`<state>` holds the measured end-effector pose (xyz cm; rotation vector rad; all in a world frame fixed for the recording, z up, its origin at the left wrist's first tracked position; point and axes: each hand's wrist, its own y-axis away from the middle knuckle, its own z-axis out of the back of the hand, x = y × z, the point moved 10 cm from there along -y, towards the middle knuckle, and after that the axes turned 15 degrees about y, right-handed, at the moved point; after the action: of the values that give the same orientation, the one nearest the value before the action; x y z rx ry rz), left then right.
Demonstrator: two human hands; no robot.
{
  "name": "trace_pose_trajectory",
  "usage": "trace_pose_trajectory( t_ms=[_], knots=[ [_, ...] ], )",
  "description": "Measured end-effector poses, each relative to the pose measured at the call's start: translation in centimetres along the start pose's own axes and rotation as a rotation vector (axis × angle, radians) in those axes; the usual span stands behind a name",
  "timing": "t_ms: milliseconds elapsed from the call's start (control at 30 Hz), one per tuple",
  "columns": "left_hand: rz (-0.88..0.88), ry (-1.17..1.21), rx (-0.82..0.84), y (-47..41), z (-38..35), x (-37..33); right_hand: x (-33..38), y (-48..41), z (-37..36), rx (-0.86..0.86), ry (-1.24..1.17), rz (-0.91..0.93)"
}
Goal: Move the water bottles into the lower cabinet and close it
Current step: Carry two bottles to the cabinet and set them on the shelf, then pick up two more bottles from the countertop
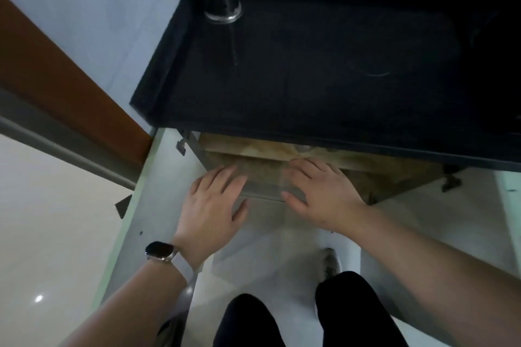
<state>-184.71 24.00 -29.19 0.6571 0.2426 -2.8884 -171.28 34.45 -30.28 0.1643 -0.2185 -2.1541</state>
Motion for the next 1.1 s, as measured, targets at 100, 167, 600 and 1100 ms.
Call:
trace_pose_trajectory(
  t_ms=[100, 167, 600, 1100],
  knots=[
    [-0.013, 0.004, 0.024, 1.2, 4.2, -2.5, 1.1, 3.1, 4.7, 0.026, 0.058, -0.009],
    [-0.035, -0.016, 0.039, 1.7, 6.9, -4.1, 2.0, 5.2, 7.6, 0.018, 0.078, -0.025],
    [-0.374, 0.004, 0.047, 1.7, 15.5, -16.6, 0.1, 19.1, 18.5, -0.081, 0.130, -0.328],
    [-0.583, -0.022, 0.114, -0.4, 8.8, -38.5, -16.3, 36.6, 19.0, -0.207, 0.115, -0.596]
  ],
)
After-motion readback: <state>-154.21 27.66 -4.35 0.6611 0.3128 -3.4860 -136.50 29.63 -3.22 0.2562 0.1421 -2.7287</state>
